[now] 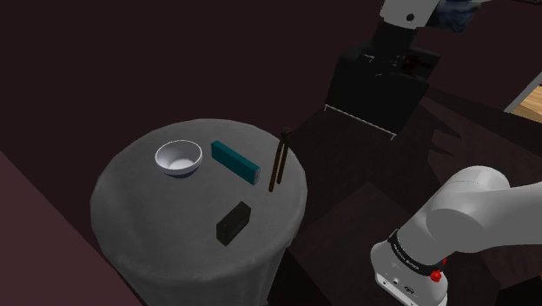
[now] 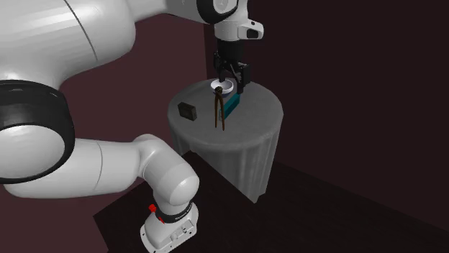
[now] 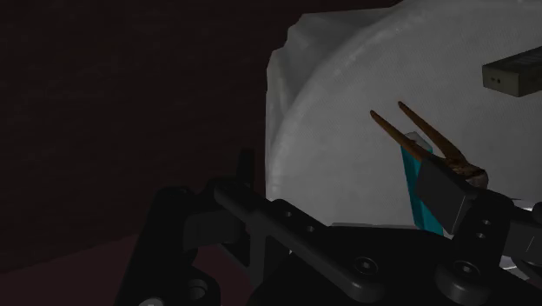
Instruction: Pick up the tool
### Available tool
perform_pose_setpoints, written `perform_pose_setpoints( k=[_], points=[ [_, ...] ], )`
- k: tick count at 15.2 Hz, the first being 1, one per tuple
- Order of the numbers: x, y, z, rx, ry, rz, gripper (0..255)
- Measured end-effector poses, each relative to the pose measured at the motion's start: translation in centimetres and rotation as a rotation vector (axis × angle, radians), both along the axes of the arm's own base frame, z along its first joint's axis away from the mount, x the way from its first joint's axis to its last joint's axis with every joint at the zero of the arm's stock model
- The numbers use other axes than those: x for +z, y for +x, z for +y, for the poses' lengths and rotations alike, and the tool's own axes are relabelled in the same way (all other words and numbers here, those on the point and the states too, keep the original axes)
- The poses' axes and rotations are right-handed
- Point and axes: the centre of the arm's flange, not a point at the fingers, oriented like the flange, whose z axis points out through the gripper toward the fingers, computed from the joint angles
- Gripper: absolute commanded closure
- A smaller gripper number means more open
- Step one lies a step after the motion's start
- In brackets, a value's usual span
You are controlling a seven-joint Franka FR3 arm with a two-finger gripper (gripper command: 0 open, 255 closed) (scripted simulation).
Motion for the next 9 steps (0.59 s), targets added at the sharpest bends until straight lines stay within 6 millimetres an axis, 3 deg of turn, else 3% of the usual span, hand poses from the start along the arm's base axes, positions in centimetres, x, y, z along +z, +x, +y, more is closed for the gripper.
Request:
perform_pose_setpoints(
  k=[2,9],
  points=[
    [-0.3,0.3,0.6,-0.001,-0.001,-0.002,0],
    [-4.2,3.7,7.5,-0.014,-0.011,-0.035,0]
  ],
)
